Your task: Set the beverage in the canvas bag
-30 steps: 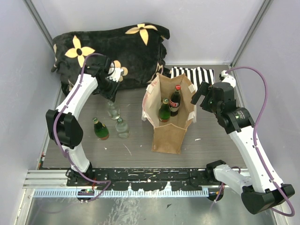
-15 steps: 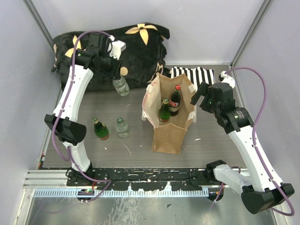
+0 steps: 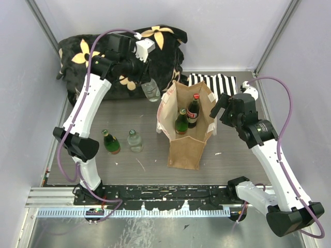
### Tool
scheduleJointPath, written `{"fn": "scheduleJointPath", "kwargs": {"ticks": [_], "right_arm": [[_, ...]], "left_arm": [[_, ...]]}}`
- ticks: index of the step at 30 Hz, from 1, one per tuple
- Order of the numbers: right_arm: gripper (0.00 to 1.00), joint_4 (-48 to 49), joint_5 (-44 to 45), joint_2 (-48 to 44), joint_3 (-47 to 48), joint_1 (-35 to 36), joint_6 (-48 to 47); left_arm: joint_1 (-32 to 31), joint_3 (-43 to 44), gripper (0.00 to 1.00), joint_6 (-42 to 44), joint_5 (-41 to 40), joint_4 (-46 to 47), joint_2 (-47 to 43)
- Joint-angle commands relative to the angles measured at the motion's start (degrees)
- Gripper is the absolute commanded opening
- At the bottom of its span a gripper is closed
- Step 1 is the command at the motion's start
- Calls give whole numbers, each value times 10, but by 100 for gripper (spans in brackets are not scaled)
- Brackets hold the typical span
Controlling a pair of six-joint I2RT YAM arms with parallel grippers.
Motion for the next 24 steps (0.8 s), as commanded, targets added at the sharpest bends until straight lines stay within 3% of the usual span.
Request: {"fn": "scheduleJointPath", "kwargs": {"ticks": [1, 24], "right_arm": [[100, 24, 1, -18, -2, -1, 12], [100, 34, -7, -16, -19, -1, 16]], "left_arm": [[-29, 34, 0, 6, 28, 125, -44], [-95, 16, 0, 66, -1, 273, -90]]}}
